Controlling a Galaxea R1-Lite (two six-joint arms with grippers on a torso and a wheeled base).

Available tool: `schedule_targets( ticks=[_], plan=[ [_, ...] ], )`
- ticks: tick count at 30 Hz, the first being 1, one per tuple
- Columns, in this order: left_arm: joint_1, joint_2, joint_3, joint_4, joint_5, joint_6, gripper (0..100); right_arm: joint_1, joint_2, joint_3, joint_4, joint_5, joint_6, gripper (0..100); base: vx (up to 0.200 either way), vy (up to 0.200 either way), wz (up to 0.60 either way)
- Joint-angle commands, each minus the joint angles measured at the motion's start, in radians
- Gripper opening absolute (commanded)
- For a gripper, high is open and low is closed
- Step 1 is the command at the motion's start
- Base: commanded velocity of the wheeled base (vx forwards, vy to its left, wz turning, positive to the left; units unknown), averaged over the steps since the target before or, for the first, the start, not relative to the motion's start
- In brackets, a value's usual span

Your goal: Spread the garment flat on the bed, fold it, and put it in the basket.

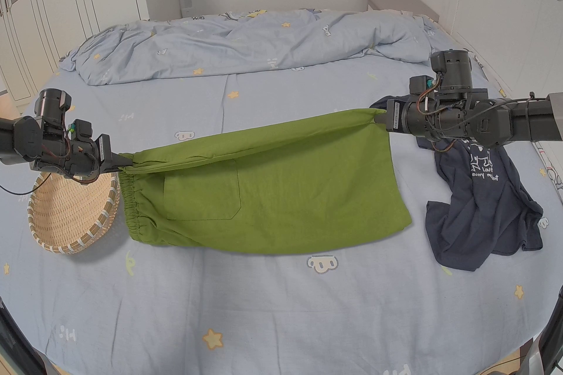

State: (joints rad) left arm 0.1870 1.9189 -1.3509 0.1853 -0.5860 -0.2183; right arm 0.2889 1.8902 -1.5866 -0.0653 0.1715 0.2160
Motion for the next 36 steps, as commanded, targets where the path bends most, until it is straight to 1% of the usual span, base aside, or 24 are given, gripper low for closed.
schedule_targets(
  ticks=[1,7,14,23,25,36],
  plan=[
    [-0.004,0.020,-0.022,0.000,0.000,0.000,0,-0.004,0.036,0.004,-0.011,0.000,0.002,0,0.000,0.000,0.00],
    [-0.015,0.060,-0.059,0.000,0.003,-0.004,0,-0.004,0.070,0.004,-0.037,-0.023,0.000,0,0.000,0.000,0.00],
    [-0.012,0.084,-0.079,0.000,0.021,0.000,0,-0.004,0.104,0.002,-0.100,-0.024,-0.003,0,0.000,0.000,0.00],
    [-0.017,0.126,-0.080,-0.046,0.043,-0.001,0,-0.002,0.132,0.004,-0.102,-0.024,-0.001,0,0.000,0.000,0.00],
    [-0.020,0.134,-0.080,-0.061,0.063,-0.004,0,-0.002,0.133,0.008,-0.102,-0.026,0.002,0,0.000,0.000,0.00],
    [-0.041,0.138,-0.079,-0.064,0.066,-0.003,0,0.007,0.122,0.059,-0.102,-0.029,0.003,0,0.000,0.000,0.00]
  ],
)
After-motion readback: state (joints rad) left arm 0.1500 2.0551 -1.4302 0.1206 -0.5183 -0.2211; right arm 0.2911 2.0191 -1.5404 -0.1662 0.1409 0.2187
